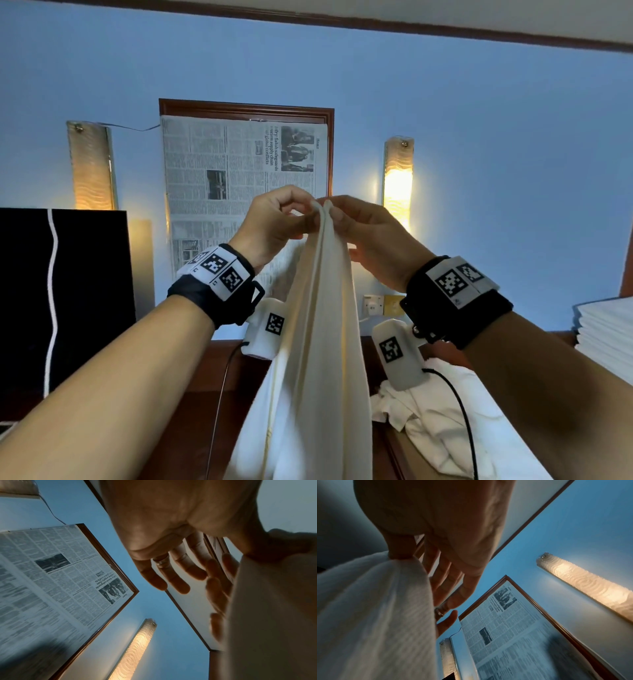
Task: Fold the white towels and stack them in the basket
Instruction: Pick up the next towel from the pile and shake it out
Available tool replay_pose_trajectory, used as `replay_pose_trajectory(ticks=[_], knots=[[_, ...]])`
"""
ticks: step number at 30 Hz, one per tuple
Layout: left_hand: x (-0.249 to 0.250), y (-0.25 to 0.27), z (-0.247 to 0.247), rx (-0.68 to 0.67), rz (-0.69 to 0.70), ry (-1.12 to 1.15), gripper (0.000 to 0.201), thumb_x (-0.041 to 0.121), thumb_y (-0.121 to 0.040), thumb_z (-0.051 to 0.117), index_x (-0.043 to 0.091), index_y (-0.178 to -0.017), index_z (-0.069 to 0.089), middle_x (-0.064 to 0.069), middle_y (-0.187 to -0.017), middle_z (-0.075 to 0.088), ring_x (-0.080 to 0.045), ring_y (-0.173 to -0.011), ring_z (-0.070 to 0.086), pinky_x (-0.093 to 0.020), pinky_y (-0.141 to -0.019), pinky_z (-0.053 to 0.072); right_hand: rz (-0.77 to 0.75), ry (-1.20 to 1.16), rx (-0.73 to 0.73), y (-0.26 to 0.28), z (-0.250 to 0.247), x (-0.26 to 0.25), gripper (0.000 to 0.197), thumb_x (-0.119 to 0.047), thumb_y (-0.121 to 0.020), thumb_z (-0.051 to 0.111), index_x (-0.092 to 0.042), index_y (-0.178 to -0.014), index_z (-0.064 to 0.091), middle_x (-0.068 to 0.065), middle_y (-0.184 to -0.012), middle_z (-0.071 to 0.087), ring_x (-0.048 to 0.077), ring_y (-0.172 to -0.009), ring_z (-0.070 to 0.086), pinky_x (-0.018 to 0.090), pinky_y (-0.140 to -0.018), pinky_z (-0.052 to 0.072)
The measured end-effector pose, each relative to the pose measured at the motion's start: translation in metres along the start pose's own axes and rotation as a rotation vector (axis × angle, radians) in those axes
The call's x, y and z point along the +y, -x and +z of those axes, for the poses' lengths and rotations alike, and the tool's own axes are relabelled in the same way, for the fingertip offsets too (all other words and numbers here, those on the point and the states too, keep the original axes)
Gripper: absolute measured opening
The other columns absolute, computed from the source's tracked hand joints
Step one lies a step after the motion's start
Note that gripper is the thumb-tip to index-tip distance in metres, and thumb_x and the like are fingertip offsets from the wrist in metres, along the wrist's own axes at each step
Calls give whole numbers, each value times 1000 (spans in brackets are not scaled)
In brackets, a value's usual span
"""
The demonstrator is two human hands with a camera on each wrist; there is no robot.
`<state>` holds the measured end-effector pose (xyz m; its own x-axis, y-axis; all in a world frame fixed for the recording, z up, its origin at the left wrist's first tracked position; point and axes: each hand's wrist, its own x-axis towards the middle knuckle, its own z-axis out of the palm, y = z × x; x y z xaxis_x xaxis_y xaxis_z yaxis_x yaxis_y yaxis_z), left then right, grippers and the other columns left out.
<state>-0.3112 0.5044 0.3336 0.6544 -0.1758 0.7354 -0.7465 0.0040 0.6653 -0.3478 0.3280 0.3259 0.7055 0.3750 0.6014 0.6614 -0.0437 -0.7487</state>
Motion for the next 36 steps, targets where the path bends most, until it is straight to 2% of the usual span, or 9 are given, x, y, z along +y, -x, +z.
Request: replay_pose_trajectory(ticks=[5, 9, 13, 16, 19, 22, 28, 33, 36], knots=[[-10, 2, -12, -58, -42, -82, 25, 23, -72, 78, 8, -88, 67, -15, -90, 65, -33, -82, 61, -66, -81, 50, 58, -33, 6, -1, 11, 16, 40, -32, -99, 51, 3, -114, 62, 15, -101, 60, 27, -98, 59, 41, -90, 51], [-22, 11, -17, -63, -96, -135, 31, 46, -68, 75, 18, -79, 66, 6, -72, 68, -12, -64, 62, -35, -67, 47, 51, -81, 19, -3, 17, 27, 24, -31, -96, 56, -8, -93, 62, 10, -92, 59, 26, -91, 59, 41, -86, 54], [-36, 34, -16, -101, -216, -76, 45, 61, -78, 75, 17, -84, 73, -12, -85, 71, -26, -74, 66, -40, -72, 52, 23, 85, 175, -5, 19, 43, 24, -34, -95, 61, -11, -88, 63, 12, -91, 62, 28, -87, 64, 47, -83, 57], [-44, 54, 2, -75, -320, 100, 42, 50, -92, 58, 12, -104, 72, -3, -92, 75, -18, -84, 71, -32, -72, 57, -37, 287, 308, -6, 18, 54, 22, -30, -95, 64, -11, -84, 61, 5, -82, 61, 16, -77, 61, 35, -75, 55], [-54, 57, 15, -35, -251, -33, 24, 34, -98, 60, 17, -87, 72, 2, -81, 73, -16, -78, 71, -34, -70, 55, -84, 385, 333, -4, 17, 63, 21, -25, -96, 64, -9, -84, 57, -1, -76, 57, 4, -68, 54, 20, -66, 50], [-62, 53, 17, -87, -159, -230, 36, 35, -99, 60, 14, -70, 65, -1, -69, 61, -21, -71, 60, -47, -64, 52, -86, 458, 343, 3, 8, 77, 20, -25, -96, 63, -11, -84, 56, -3, -75, 54, 3, -65, 48, 23, -64, 46], [-83, 52, 27, -177, -158, -334, 39, 17, -103, 53, 28, -66, 58, 22, -53, 53, 5, -53, 49, -17, -57, 41, 112, 333, 202, 39, -3, 123, 22, -34, -97, 61, -13, -89, 62, 13, -84, 63, 14, -76, 58, 34, -69, 49], [-101, 58, 41, -176, -171, -398, 32, 23, -105, 50, 27, -74, 60, 15, -60, 54, -1, -58, 50, -31, -62, 44, 104, 309, 282, 45, -8, 138, 20, -24, -91, 71, -13, -78, 60, -6, -69, 52, -2, -60, 47, 12, -58, 39], [-109, 54, 46, -86, -195, -415, 31, 26, -102, 52, 16, -73, 56, 11, -60, 48, -7, -57, 45, -31, -61, 38, 218, -9, 214, 61, -9, 163, 37, -29, -89, 70, 8, -93, 64, 11, -86, 63, 17, -79, 59, 31, -74, 50]])
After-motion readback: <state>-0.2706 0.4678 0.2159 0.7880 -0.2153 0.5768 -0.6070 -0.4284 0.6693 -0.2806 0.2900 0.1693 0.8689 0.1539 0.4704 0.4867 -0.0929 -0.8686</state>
